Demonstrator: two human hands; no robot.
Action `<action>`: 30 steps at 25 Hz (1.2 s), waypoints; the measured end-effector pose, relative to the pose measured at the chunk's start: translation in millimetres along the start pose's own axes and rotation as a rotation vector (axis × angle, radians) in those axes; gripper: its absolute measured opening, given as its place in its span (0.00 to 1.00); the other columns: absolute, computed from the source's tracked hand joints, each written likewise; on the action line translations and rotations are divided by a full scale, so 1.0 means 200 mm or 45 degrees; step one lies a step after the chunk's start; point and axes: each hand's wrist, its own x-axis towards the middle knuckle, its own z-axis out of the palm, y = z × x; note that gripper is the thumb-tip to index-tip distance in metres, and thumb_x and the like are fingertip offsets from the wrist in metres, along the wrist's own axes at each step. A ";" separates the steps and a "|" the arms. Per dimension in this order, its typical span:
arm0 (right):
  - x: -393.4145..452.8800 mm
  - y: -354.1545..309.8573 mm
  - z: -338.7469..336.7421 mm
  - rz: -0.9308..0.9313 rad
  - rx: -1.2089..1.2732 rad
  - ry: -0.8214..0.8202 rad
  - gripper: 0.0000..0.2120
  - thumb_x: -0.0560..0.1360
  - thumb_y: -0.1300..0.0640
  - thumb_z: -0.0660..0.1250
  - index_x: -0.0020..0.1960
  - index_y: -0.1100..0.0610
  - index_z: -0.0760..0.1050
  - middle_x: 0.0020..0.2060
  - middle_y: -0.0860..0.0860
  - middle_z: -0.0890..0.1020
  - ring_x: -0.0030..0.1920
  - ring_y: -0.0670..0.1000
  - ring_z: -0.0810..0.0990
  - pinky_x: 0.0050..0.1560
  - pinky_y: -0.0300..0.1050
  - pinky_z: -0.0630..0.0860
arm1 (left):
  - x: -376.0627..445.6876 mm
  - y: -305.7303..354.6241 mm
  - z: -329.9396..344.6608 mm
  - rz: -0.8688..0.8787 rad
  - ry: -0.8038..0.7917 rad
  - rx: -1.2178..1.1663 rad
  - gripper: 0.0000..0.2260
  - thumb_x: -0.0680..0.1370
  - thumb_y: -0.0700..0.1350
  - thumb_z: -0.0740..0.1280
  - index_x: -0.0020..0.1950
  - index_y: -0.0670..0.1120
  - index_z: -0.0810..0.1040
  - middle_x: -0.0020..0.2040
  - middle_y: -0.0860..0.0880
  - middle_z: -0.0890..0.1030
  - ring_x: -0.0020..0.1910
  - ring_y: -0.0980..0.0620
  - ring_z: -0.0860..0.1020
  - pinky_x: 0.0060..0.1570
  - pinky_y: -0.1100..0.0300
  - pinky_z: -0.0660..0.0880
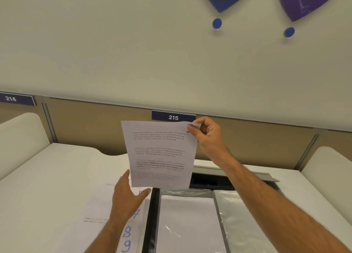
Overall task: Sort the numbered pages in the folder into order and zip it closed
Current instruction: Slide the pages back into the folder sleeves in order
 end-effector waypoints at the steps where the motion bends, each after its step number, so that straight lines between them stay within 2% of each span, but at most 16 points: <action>1: -0.03 -0.01 -0.04 0.014 0.019 0.001 0.04 0.78 0.58 0.70 0.48 0.55 0.75 0.45 0.53 0.84 0.48 0.54 0.85 0.45 0.46 0.83 | -0.04 0.04 -0.01 -0.028 0.007 -0.082 0.45 0.67 0.56 0.80 0.78 0.51 0.61 0.77 0.48 0.67 0.74 0.43 0.68 0.71 0.41 0.66; 4: -0.13 -0.06 -0.14 0.053 0.065 0.009 0.05 0.78 0.58 0.69 0.49 0.58 0.75 0.44 0.54 0.85 0.47 0.56 0.86 0.45 0.48 0.83 | -0.17 0.15 -0.03 -0.068 -0.022 -0.338 0.41 0.67 0.53 0.80 0.75 0.51 0.65 0.70 0.54 0.73 0.68 0.46 0.73 0.67 0.43 0.71; 6: -0.19 -0.08 -0.21 0.072 0.076 0.038 0.05 0.78 0.58 0.69 0.50 0.59 0.75 0.43 0.54 0.85 0.46 0.56 0.86 0.44 0.50 0.84 | -0.26 0.21 -0.04 -0.089 -0.116 -0.526 0.31 0.66 0.53 0.79 0.66 0.52 0.72 0.60 0.54 0.81 0.57 0.48 0.81 0.56 0.49 0.80; 8: -0.25 -0.08 -0.27 0.094 0.087 0.094 0.04 0.78 0.59 0.69 0.50 0.59 0.76 0.42 0.54 0.85 0.44 0.55 0.86 0.43 0.50 0.84 | -0.35 0.26 -0.02 -0.095 -0.229 -0.628 0.25 0.66 0.52 0.77 0.60 0.51 0.76 0.53 0.51 0.85 0.48 0.47 0.85 0.46 0.54 0.83; 11: -0.35 -0.04 -0.38 0.157 0.099 0.168 0.04 0.79 0.58 0.69 0.51 0.59 0.77 0.43 0.54 0.86 0.43 0.55 0.86 0.41 0.48 0.84 | -0.50 0.36 0.05 -0.109 -0.343 -0.751 0.16 0.71 0.45 0.76 0.58 0.46 0.81 0.51 0.48 0.86 0.46 0.45 0.86 0.45 0.50 0.84; 14: -0.44 0.03 -0.50 0.276 0.153 0.230 0.07 0.78 0.58 0.70 0.54 0.60 0.77 0.45 0.55 0.87 0.46 0.57 0.87 0.43 0.50 0.83 | -0.62 0.44 0.13 -0.138 -0.371 -0.781 0.08 0.76 0.41 0.73 0.54 0.44 0.82 0.47 0.46 0.87 0.45 0.43 0.86 0.42 0.51 0.83; 18: -0.61 0.15 -0.65 0.473 0.175 0.170 0.14 0.77 0.56 0.71 0.61 0.58 0.76 0.48 0.55 0.87 0.49 0.57 0.87 0.46 0.56 0.84 | -0.71 0.53 0.25 -0.213 -0.345 -0.851 0.09 0.76 0.41 0.73 0.55 0.41 0.82 0.47 0.44 0.87 0.45 0.42 0.86 0.47 0.45 0.83; 21: -0.76 0.26 -0.74 0.599 0.155 0.051 0.17 0.72 0.59 0.76 0.59 0.61 0.80 0.50 0.57 0.87 0.50 0.59 0.86 0.46 0.53 0.83 | -0.75 0.59 0.34 -0.264 -0.316 -0.865 0.08 0.76 0.41 0.73 0.54 0.42 0.81 0.45 0.45 0.87 0.42 0.43 0.86 0.40 0.51 0.83; 24: -0.86 0.34 -0.81 0.734 0.170 -0.082 0.21 0.67 0.61 0.80 0.58 0.63 0.81 0.53 0.59 0.86 0.52 0.61 0.85 0.54 0.59 0.82 | -0.77 0.64 0.42 -0.277 -0.323 -0.847 0.08 0.76 0.42 0.73 0.54 0.42 0.82 0.44 0.46 0.87 0.42 0.44 0.86 0.38 0.52 0.82; 27: -0.89 0.39 -0.87 0.783 0.172 -0.148 0.19 0.70 0.63 0.77 0.60 0.61 0.81 0.54 0.57 0.86 0.54 0.61 0.85 0.58 0.63 0.80 | -0.77 0.67 0.50 -0.293 -0.339 -0.806 0.07 0.76 0.43 0.74 0.53 0.43 0.81 0.45 0.46 0.87 0.41 0.44 0.86 0.42 0.48 0.83; 30: -0.88 0.44 -0.93 0.814 0.122 -0.125 0.18 0.71 0.64 0.77 0.60 0.60 0.81 0.54 0.56 0.86 0.54 0.59 0.85 0.58 0.63 0.80 | -0.73 0.66 0.59 -0.291 -0.356 -0.750 0.08 0.76 0.45 0.74 0.54 0.45 0.82 0.46 0.48 0.87 0.42 0.46 0.86 0.47 0.45 0.83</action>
